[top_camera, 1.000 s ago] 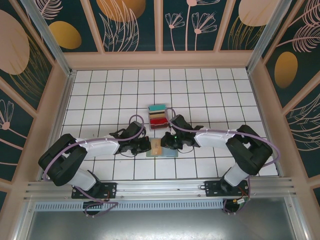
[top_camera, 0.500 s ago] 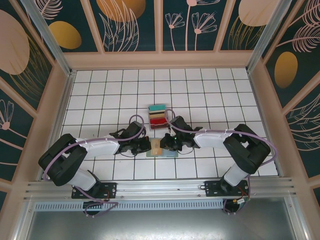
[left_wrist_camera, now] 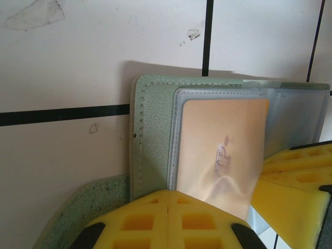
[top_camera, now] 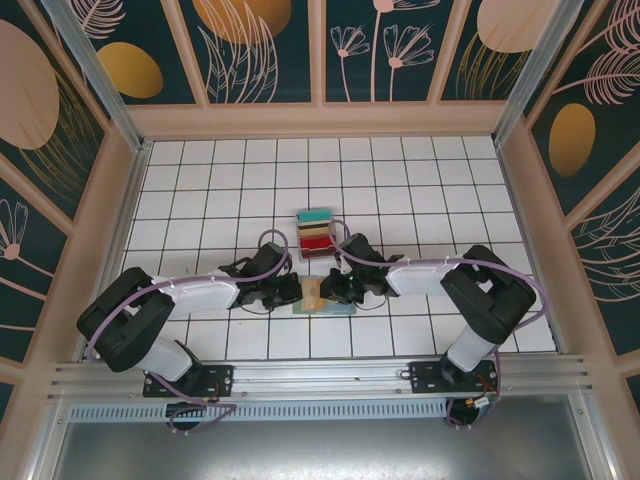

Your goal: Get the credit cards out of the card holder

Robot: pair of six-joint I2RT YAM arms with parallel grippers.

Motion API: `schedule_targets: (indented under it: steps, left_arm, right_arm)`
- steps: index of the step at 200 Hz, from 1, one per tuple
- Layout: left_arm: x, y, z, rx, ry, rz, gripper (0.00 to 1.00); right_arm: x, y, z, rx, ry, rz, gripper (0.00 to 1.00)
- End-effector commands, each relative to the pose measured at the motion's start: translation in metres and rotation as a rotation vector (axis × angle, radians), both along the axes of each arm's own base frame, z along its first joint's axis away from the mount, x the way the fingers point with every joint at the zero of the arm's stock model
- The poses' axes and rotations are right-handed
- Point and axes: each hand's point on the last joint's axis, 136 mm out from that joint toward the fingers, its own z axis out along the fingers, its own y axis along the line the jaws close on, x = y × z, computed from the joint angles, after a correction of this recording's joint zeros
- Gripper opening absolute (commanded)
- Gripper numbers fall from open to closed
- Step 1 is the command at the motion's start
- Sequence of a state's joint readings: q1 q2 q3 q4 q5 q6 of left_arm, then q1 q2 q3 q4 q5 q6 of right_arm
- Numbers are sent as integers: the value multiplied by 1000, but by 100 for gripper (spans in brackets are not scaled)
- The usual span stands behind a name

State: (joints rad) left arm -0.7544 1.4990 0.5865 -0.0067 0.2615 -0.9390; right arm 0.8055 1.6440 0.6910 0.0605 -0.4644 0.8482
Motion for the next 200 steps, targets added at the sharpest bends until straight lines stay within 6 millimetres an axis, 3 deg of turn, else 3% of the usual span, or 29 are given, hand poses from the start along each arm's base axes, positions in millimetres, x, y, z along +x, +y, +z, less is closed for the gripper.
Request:
schedule_targets:
  steps: [1,39,62,76,97,200]
  left_arm:
    - [-8,0,-8,21,33,-25,0]
    - [-8,0,-8,20,32,-25,0]
    - [-8,0,-8,20,33,-25,0]
    - [-8,0,-8,20,34,-26,0]
    - [-8,0,-8,24,33,-25,0]
    - [-9,12,-12,78,31,-4,0]
  right_arm:
    - [-2,6,-1,31,19,11,16]
    - [-2,11,6,69,12,21,16]
    - [-2,10,7,73,9,21,10]
    - [-2,12,9,84,5,24,0]
    - [-1,8,11,70,-7,16,0]
    - [3,-37,7,1,-22,-71,0]
